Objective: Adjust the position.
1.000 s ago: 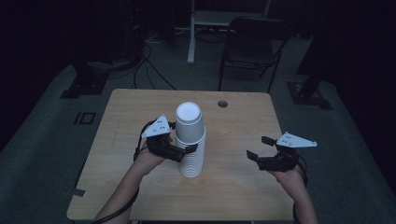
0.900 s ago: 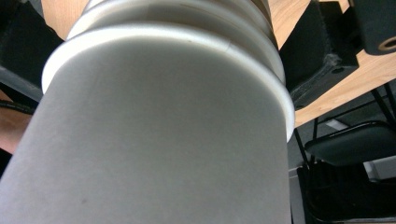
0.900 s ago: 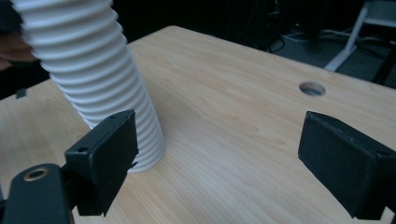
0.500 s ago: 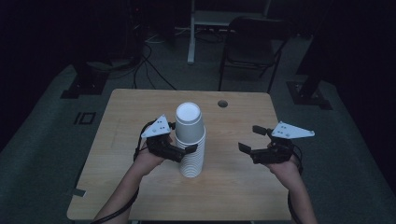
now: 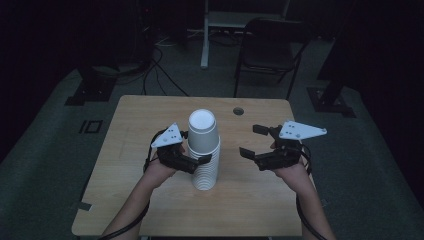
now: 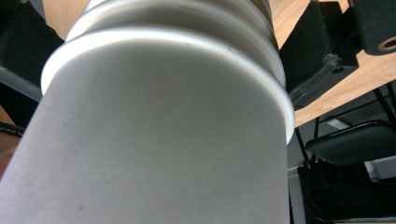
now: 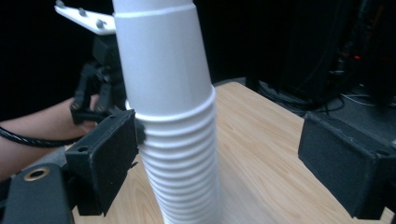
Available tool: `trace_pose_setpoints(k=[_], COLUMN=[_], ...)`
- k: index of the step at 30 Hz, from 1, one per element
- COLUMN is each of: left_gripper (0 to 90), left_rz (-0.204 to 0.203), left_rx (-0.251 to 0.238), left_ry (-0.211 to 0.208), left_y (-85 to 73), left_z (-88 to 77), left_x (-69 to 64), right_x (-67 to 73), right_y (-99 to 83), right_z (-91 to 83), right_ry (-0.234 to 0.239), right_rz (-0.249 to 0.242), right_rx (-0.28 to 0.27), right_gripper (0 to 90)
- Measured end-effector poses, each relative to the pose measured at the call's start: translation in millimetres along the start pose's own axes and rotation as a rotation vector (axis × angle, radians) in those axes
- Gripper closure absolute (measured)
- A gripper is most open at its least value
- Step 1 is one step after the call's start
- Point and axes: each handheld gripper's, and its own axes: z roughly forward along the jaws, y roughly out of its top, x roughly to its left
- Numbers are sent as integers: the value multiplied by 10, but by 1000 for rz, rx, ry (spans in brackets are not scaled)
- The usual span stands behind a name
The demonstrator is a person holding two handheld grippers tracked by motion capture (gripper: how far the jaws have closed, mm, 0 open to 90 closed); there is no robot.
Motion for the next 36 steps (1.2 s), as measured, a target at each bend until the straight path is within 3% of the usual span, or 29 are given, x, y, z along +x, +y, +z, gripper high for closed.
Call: trace_pose_setpoints(k=[20, 36], left_gripper=[46, 46], left_rz=[2, 4], left_rx=[4, 4], left_ry=[-1, -4], left_y=[4, 2], left_z=[0, -2], left_x=[2, 5], right_x=[107, 160], right_y=[346, 506], right_z=[444, 791], right_ry=[126, 155], right_rz=[-53, -89], right_rx=[-10, 16], right_gripper=[128, 133])
